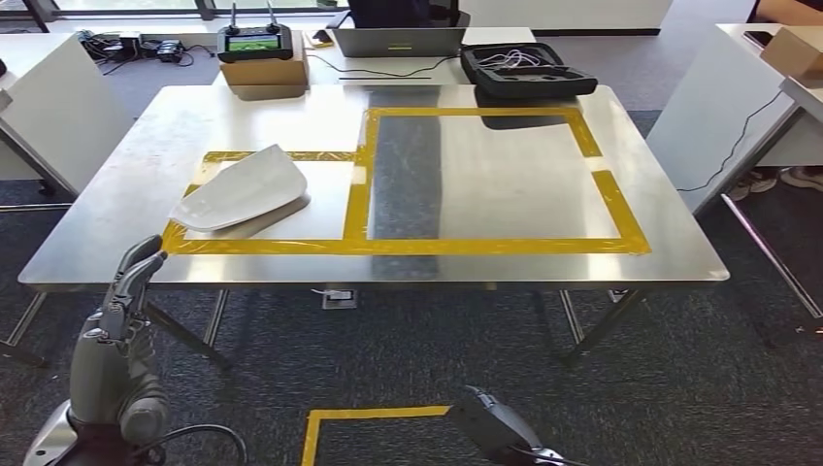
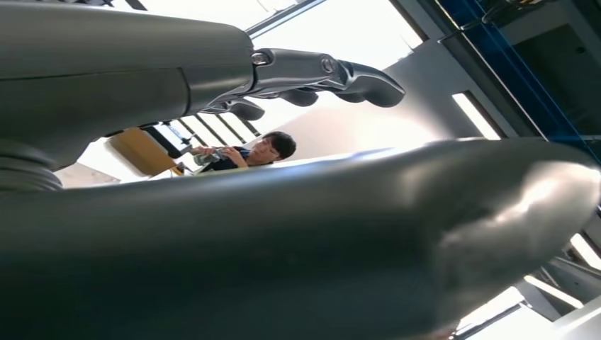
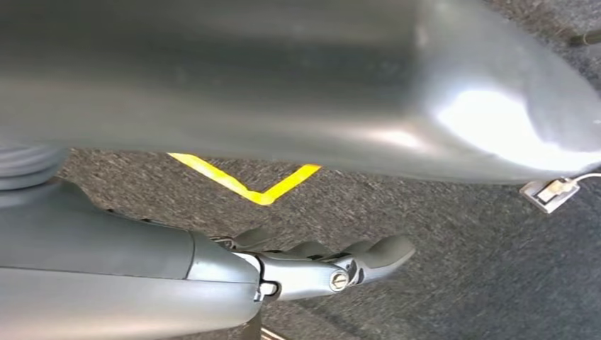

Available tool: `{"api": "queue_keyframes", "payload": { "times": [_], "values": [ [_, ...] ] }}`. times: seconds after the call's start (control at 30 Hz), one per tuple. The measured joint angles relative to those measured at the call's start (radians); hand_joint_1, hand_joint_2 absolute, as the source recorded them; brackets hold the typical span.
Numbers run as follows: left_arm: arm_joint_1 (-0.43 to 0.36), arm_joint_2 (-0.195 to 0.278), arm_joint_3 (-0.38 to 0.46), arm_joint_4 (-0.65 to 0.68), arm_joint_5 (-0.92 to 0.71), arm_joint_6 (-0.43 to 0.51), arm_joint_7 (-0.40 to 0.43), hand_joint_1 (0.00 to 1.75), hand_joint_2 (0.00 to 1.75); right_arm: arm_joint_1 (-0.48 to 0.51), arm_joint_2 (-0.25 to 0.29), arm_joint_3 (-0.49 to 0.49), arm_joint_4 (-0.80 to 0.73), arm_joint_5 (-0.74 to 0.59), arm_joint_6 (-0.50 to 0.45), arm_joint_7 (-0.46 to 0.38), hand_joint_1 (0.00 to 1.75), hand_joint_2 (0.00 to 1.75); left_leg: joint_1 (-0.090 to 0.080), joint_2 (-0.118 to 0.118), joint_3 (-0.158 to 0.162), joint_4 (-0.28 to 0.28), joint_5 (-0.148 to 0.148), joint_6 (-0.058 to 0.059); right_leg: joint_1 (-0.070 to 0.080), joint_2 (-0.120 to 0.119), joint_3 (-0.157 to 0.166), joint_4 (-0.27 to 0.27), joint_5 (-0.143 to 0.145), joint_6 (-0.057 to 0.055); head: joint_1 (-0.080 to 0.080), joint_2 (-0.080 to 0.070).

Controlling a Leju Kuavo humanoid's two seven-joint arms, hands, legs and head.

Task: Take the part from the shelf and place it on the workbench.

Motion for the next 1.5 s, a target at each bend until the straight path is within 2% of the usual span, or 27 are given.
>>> {"api": "queue_keyframes", "payload": {
  "times": [0.13,0.2,0.27,0.3,0.33,0.37,0.47,0.5,0.53,0.63,0.7,0.77,0.8,0.83,0.87,0.9,0.93,1.0,1.03,1.13,1.17,1.2,1.3,1.33,1.37,1.4,1.5],
  "values": [
    [-0.001,0.002,0.000,0.000,0.001,0.000,0.000,0.00,0.00,-0.003,0.001,0.000,0.000,0.004,0.005,0.000,0.00,0.00,-0.004,-0.001,-0.006,-0.017,0.017,0.030,-0.002,0.001,-0.008,0.004,0.004,0.026,0.000,0.000],
    [-0.001,0.002,0.000,-0.001,0.001,0.001,0.000,0.00,0.00,-0.004,0.001,0.000,0.000,0.005,0.007,0.000,0.00,0.00,0.000,0.001,-0.015,-0.021,0.029,0.043,-0.004,0.003,-0.035,0.066,-0.045,0.036,0.001,0.000],
    [0.000,0.003,0.000,-0.001,0.002,0.001,0.000,0.00,0.00,-0.004,0.002,0.000,0.000,0.007,0.008,0.000,0.00,0.00,0.000,0.002,-0.031,-0.021,0.040,0.048,-0.005,0.004,-0.090,0.202,-0.124,0.043,0.001,0.000],
    [0.000,0.004,0.000,-0.001,0.002,0.001,0.000,0.00,0.00,-0.004,0.002,0.000,0.000,0.008,0.009,0.000,0.00,0.00,0.000,0.002,-0.039,-0.020,0.045,0.049,-0.006,0.004,-0.109,0.258,-0.149,0.045,0.001,0.000],
    [0.001,0.004,0.000,-0.001,0.002,0.001,0.000,0.00,0.00,-0.004,0.001,0.000,0.000,0.008,0.009,0.001,0.00,0.00,-0.001,0.002,-0.045,-0.019,0.049,0.048,-0.006,0.004,-0.114,0.283,-0.156,0.045,0.001,0.000],
    [0.001,0.005,0.000,-0.001,0.002,0.001,0.000,0.00,0.00,-0.005,0.001,0.000,0.000,0.008,0.009,0.001,0.00,0.00,-0.001,0.001,-0.050,-0.018,0.053,0.047,-0.006,0.004,-0.096,0.265,-0.143,0.044,0.001,0.000],
    [0.001,0.005,0.000,-0.001,0.002,0.001,0.000,0.00,0.00,-0.009,0.001,0.000,0.000,0.008,0.009,0.000,0.00,0.00,-0.002,0.000,-0.056,-0.015,0.060,0.038,-0.004,0.005,0.030,0.059,-0.069,0.034,0.001,0.000],
    [0.000,0.005,0.000,-0.002,0.002,0.001,0.000,0.00,0.00,-0.012,0.000,0.000,0.000,0.008,0.009,0.000,0.00,0.00,-0.003,0.000,-0.057,-0.014,0.063,0.033,-0.002,0.006,0.057,0.010,-0.057,0.028,0.001,0.000],
    [-0.001,0.005,0.000,-0.002,0.002,0.002,0.000,0.00,0.00,-0.014,0.000,0.000,0.000,0.008,0.010,0.000,0.00,0.00,-0.004,0.001,-0.058,-0.014,0.067,0.027,0.001,0.006,0.066,-0.012,-0.053,0.022,0.001,0.000],
    [-0.005,0.005,0.000,-0.001,0.002,0.002,0.000,0.00,0.00,-0.016,-0.002,0.000,0.000,0.008,0.012,0.000,0.00,0.00,-0.003,0.000,-0.063,-0.015,0.072,0.008,0.002,0.006,0.059,-0.019,-0.039,0.002,0.001,0.000],
    [-0.010,0.005,0.000,0.000,0.005,0.002,0.000,0.00,0.00,-0.017,-0.003,0.000,0.000,0.008,0.015,0.000,0.00,0.00,-0.001,0.000,-0.084,0.036,0.030,-0.001,-0.002,0.004,0.052,-0.026,-0.025,-0.012,0.000,0.000],
    [-0.014,0.007,0.000,0.005,0.009,0.002,0.000,0.00,0.00,-0.017,-0.003,0.000,0.000,0.009,0.019,0.000,0.00,0.00,0.000,0.000,-0.131,0.158,-0.048,-0.008,-0.002,0.002,0.039,-0.025,-0.016,-0.018,0.000,0.000],
    [-0.015,0.008,0.000,0.008,0.011,0.002,0.000,0.00,0.00,-0.016,-0.003,0.000,0.000,0.010,0.021,0.000,0.00,0.00,0.001,0.000,-0.152,0.217,-0.078,-0.010,-0.002,0.002,0.031,-0.023,-0.012,-0.018,0.000,0.000],
    [-0.015,0.009,0.000,0.011,0.013,0.002,0.000,0.00,0.00,-0.015,-0.004,0.000,0.000,0.010,0.022,0.000,0.00,0.00,0.001,0.000,-0.160,0.250,-0.090,-0.011,-0.002,0.002,0.023,-0.020,-0.008,-0.017,0.000,0.000],
    [-0.015,0.009,0.000,0.014,0.015,0.002,0.000,0.00,0.00,-0.015,-0.004,0.000,0.000,0.011,0.022,0.001,0.00,0.00,0.001,0.000,-0.149,0.248,-0.084,-0.010,-0.001,0.002,0.015,-0.017,-0.005,-0.016,0.000,0.000],
    [-0.016,0.010,0.000,0.016,0.016,0.003,0.000,0.00,0.00,-0.015,-0.004,0.000,0.000,0.013,0.023,0.001,0.00,0.00,0.001,0.000,-0.118,0.205,-0.062,-0.008,-0.001,0.002,0.009,-0.013,-0.002,-0.014,0.000,0.000],
    [-0.018,0.010,0.000,0.017,0.017,0.003,0.000,0.00,0.00,-0.015,-0.005,0.000,0.000,0.014,0.023,0.000,0.00,0.00,0.001,0.000,-0.074,0.135,-0.034,-0.006,-0.001,0.002,0.004,-0.008,0.000,-0.012,0.000,0.000],
    [-0.023,0.010,-0.001,0.017,0.017,0.004,0.000,0.00,0.00,-0.016,-0.005,-0.001,0.000,0.017,0.025,0.000,0.00,0.00,-0.002,0.001,-0.006,0.017,-0.003,0.003,0.002,0.002,-0.003,-0.001,0.004,-0.004,0.000,0.000],
    [-0.025,0.010,-0.001,0.017,0.017,0.005,0.000,0.00,0.00,-0.016,-0.006,-0.002,0.000,0.018,0.025,0.000,0.00,0.00,-0.004,0.000,0.006,-0.009,0.001,0.008,0.003,0.001,-0.005,0.000,0.007,0.002,0.000,0.000],
    [-0.029,0.010,-0.001,0.016,0.017,0.007,0.001,0.00,0.00,-0.017,-0.008,-0.002,0.000,0.020,0.027,0.000,0.00,0.00,-0.007,0.000,-0.002,-0.019,0.013,0.027,0.000,0.002,-0.009,-0.002,0.016,0.022,0.000,0.000],
    [-0.031,0.010,-0.002,0.016,0.017,0.007,0.001,0.00,0.00,-0.017,-0.008,-0.002,0.000,0.021,0.027,0.000,0.00,0.00,-0.006,0.001,-0.005,-0.021,0.020,0.034,-0.001,0.003,-0.015,0.007,0.007,0.028,0.001,0.000],
    [-0.032,0.010,-0.003,0.016,0.017,0.008,0.001,0.00,0.00,-0.017,-0.009,-0.002,0.000,0.021,0.027,0.000,0.00,0.00,-0.004,0.002,-0.010,-0.024,0.027,0.041,-0.003,0.004,-0.028,0.037,-0.018,0.034,0.001,0.000],
    [-0.033,0.009,-0.009,0.016,0.017,0.009,0.001,0.00,0.00,-0.016,-0.011,-0.002,0.000,0.023,0.027,0.000,0.00,0.00,-0.003,0.004,-0.034,-0.024,0.044,0.049,-0.005,0.006,-0.104,0.226,-0.132,0.047,0.002,0.000],
    [-0.033,0.010,-0.010,0.017,0.017,0.009,0.001,0.00,0.00,-0.015,-0.012,-0.002,0.000,0.023,0.027,0.000,0.00,0.00,-0.003,0.005,-0.042,-0.023,0.050,0.049,-0.005,0.006,-0.118,0.271,-0.151,0.049,0.002,0.000],
    [-0.032,0.010,-0.011,0.018,0.017,0.010,0.001,0.00,0.00,-0.015,-0.012,-0.002,0.000,0.023,0.027,0.000,0.00,0.00,-0.003,0.004,-0.049,-0.022,0.055,0.048,-0.005,0.006,-0.113,0.278,-0.149,0.048,0.002,0.000],
    [-0.032,0.010,-0.012,0.019,0.018,0.010,0.001,0.00,0.00,-0.016,-0.012,-0.003,0.000,0.024,0.027,0.000,0.00,0.00,-0.003,0.004,-0.054,-0.021,0.059,0.046,-0.005,0.006,-0.085,0.242,-0.130,0.047,0.002,0.000],
    [-0.033,0.010,-0.015,0.019,0.018,0.011,0.001,0.00,0.00,-0.020,-0.014,-0.004,0.000,0.025,0.029,-0.001,0.00,0.00,-0.005,0.004,-0.062,-0.017,0.068,0.036,-0.002,0.007,0.043,0.033,-0.060,0.033,0.001,0.000]
  ]
}}
